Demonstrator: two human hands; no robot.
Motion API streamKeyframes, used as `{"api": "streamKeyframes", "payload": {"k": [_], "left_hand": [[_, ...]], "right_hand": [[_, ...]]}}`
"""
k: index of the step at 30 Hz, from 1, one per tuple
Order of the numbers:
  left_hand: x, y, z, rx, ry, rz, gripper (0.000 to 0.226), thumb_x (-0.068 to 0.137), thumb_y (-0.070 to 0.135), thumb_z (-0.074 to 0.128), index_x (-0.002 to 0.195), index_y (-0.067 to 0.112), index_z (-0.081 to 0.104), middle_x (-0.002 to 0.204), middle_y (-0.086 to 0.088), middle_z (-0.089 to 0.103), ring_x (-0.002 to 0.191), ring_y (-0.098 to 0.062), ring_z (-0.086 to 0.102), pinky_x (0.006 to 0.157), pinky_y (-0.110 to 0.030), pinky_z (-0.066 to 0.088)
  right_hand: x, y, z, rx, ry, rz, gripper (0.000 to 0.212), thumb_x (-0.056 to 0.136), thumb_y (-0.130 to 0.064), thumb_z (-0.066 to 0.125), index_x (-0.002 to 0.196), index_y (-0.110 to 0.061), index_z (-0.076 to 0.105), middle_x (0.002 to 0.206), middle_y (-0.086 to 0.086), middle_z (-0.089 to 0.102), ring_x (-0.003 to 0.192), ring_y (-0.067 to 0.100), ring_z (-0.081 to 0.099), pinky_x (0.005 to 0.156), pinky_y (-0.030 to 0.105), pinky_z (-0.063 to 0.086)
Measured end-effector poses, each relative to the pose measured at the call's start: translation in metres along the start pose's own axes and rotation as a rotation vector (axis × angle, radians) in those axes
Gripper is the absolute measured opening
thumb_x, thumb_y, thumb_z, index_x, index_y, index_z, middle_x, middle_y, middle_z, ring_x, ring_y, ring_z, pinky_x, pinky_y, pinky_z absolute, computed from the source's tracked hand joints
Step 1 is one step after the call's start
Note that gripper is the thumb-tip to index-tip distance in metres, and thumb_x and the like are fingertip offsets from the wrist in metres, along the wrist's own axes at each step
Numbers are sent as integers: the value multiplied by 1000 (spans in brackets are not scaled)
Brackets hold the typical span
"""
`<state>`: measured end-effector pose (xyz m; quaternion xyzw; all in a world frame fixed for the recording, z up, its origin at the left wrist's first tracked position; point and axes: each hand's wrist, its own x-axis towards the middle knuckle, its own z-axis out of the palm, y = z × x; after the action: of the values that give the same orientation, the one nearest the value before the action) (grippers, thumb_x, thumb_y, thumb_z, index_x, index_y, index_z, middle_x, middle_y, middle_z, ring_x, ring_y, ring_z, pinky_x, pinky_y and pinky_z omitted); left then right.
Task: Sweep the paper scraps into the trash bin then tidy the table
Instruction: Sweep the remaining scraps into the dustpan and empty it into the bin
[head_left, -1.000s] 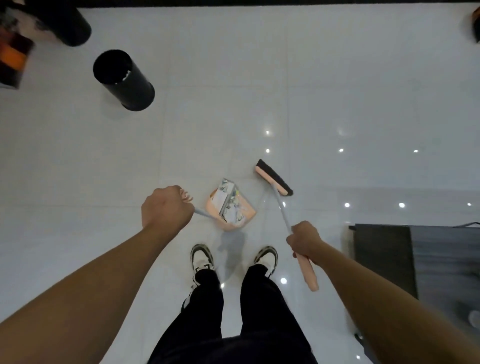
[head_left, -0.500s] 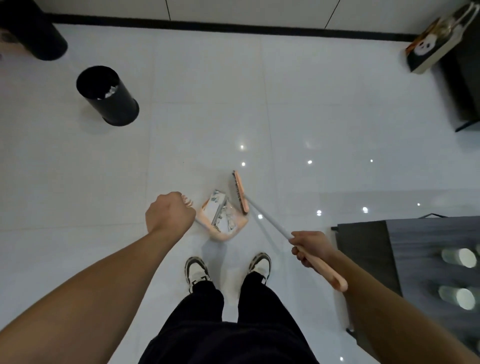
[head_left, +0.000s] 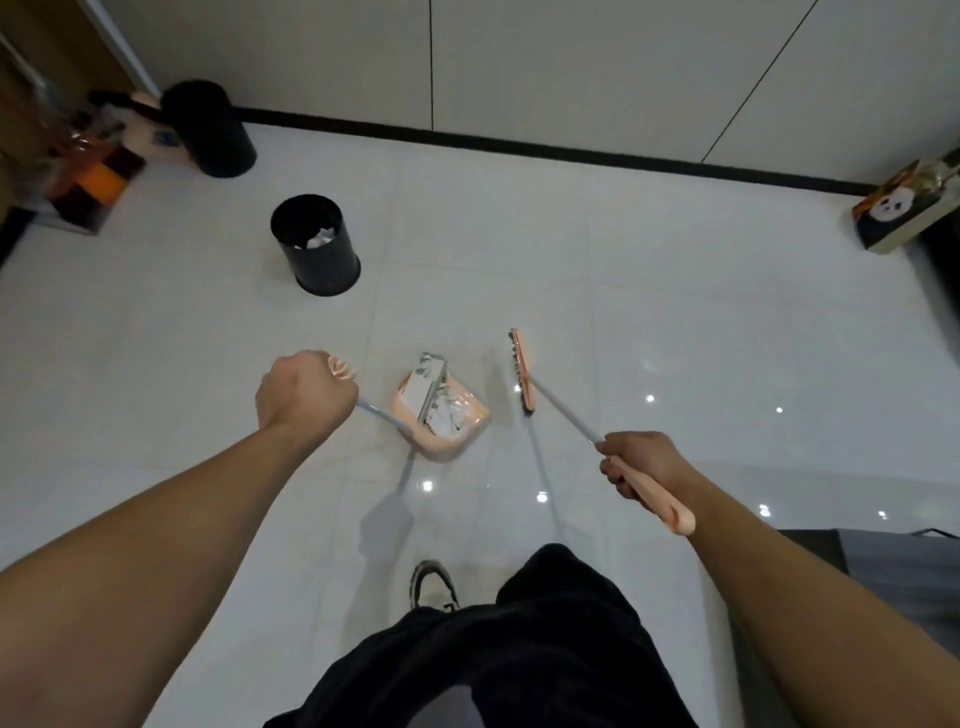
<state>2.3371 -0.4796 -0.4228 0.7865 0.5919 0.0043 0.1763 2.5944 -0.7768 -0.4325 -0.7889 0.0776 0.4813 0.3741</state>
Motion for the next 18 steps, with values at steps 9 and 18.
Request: {"api": "streamKeyframes", "payload": {"k": [9,18], "left_hand": [[95,-30,-75,-80,213,-188,12,71,29,62,70,17,62,65,-5,55,63,-31,52,57,-27,39],[198,-20,-172,-13,370,-286,14,84,26,61,76,15,66,68,-7,61,62,-26,55,54,-29,42]], "right_hand": [[36,-132,101,-120,-157,-172,7,83,-10,67,84,-3,66,56,11,56,42,18,48,40,23,37],[75,-311,187,-198,-306,-316,5,83,-8,66,79,-5,63,56,12,53,43,20,44,40,23,35]]}}
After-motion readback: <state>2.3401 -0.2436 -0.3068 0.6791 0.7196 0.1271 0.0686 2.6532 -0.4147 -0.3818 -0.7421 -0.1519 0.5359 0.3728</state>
